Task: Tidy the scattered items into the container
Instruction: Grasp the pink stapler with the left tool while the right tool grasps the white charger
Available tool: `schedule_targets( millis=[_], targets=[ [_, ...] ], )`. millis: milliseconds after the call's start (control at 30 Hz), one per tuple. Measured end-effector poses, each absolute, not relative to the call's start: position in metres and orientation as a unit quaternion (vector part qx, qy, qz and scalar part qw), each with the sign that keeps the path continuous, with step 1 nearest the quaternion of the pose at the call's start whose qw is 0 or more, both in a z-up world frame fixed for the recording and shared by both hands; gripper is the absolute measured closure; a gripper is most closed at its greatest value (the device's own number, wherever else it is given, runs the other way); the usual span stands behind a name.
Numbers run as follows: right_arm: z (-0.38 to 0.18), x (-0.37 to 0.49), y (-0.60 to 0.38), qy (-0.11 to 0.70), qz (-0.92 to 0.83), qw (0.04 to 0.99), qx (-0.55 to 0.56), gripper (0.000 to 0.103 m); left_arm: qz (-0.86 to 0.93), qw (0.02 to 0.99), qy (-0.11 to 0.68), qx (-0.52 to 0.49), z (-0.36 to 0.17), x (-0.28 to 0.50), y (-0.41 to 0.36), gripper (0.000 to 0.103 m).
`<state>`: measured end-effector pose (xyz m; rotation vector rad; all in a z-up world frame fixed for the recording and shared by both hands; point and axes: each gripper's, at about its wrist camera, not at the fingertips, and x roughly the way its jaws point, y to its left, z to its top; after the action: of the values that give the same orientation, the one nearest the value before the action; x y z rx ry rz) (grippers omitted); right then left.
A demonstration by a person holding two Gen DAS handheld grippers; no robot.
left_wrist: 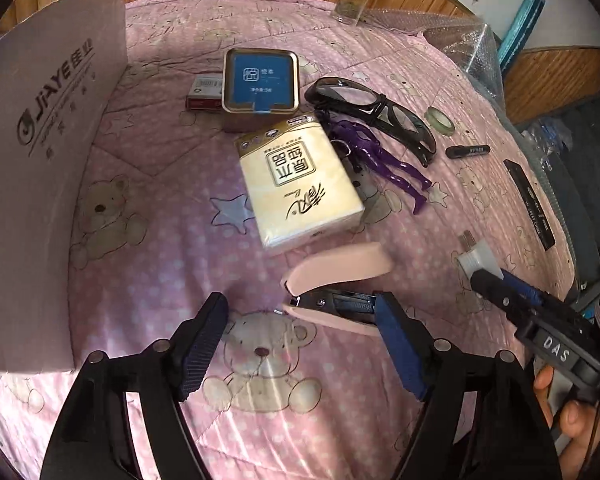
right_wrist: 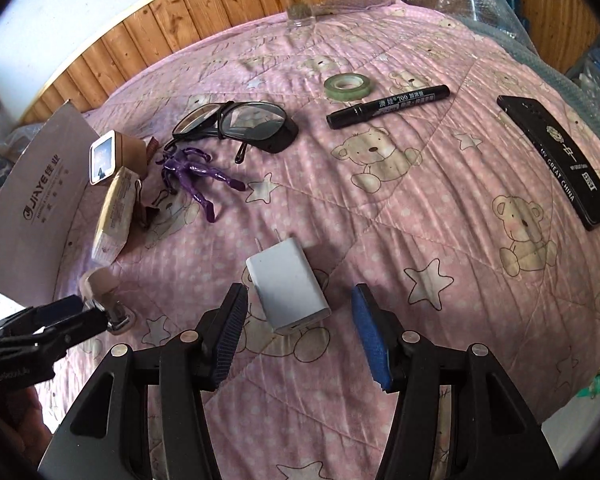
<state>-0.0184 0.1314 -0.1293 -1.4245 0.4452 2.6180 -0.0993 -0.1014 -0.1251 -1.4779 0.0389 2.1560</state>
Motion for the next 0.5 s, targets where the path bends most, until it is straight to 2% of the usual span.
schedule_targets(
  millis=[133,333,500],
  targets=[
    [-0.130,-0.021,0.132,0.141,0.869,0.060,-0.470,0.045,0.800,0.239,0.086,-0.544,-0.127,-0.080,-0.109,0.024],
    [-0.129,-0.022,0.128,0.109,0.874,0.056,-0.469,0.045,0.798,0.283,0.053,-0.530,-0.112,-0.071,-0.105,0.024],
    [-0.131,-0.021,0.131,0.103,0.876,0.045,-0.469,0.045,0.812,0.329,0.114,-0.469,-0.105,-0.067,-0.094,0.024]
  ],
)
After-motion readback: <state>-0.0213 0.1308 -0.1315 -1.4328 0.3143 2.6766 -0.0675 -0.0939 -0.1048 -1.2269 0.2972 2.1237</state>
